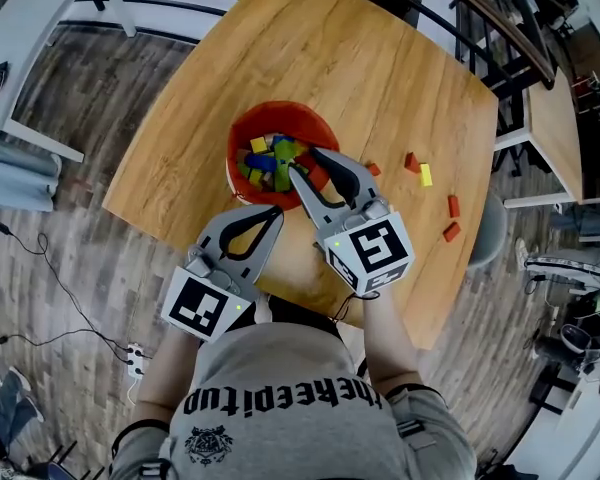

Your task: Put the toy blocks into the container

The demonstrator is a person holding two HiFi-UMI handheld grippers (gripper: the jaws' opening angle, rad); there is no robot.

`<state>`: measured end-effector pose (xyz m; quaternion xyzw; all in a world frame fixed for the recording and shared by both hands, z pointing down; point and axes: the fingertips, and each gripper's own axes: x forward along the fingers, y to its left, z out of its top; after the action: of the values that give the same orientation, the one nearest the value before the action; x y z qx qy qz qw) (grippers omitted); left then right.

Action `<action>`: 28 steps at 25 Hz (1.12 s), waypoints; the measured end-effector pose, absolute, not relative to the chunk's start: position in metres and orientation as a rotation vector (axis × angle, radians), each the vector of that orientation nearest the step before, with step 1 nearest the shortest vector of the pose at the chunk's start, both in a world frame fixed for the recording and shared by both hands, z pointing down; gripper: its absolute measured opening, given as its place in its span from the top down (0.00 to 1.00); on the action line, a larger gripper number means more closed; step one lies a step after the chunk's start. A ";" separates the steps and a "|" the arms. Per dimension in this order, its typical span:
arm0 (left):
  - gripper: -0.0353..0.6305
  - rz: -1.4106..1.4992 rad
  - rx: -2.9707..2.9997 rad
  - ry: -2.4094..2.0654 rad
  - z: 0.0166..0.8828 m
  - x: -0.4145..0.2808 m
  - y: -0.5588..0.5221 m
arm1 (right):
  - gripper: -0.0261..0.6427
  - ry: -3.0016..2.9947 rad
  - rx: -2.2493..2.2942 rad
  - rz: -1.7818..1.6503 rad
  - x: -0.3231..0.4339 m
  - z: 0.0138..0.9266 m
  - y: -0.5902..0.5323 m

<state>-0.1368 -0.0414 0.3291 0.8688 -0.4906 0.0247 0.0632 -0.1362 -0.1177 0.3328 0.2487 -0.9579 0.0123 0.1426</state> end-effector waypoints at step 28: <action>0.93 0.115 2.879 -0.892 0.332 0.013 -0.053 | 0.94 -2.529 1.311 0.177 0.060 0.345 -0.117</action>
<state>0.0126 -0.0533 0.3318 0.9526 -0.2952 0.0380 0.0628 0.0596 -0.1169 0.3446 0.4548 -0.8769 0.0614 0.1432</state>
